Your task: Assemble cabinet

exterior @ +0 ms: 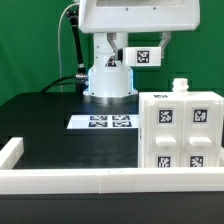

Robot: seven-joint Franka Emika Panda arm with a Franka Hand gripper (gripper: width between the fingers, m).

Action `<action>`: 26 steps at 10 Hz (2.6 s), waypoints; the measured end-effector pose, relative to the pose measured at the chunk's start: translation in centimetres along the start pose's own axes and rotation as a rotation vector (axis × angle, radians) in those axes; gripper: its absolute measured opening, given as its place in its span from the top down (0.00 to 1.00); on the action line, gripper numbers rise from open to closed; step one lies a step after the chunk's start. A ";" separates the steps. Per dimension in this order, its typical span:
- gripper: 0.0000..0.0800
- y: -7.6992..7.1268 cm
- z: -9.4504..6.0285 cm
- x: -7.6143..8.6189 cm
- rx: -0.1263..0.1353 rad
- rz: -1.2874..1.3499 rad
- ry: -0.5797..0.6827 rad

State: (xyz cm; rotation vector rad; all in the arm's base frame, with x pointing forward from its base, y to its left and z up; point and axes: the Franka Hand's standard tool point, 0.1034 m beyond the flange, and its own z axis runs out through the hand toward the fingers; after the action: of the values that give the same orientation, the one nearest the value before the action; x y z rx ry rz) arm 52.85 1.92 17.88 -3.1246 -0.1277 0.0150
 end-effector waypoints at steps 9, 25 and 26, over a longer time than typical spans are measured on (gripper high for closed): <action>0.30 -3.9 -1.2 4.8 0.039 -0.017 -0.046; 0.30 -4.5 1.2 10.5 0.030 -0.076 -0.029; 0.30 -4.6 1.8 10.3 0.029 -0.078 -0.028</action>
Offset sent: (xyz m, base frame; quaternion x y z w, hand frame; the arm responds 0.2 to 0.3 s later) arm 0.0000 0.0000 0.0000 0.0000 0.0000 0.0000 1.0000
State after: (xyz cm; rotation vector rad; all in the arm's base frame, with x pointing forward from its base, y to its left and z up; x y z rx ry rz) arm 62.69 7.42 16.08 -3.0883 -0.2473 0.0593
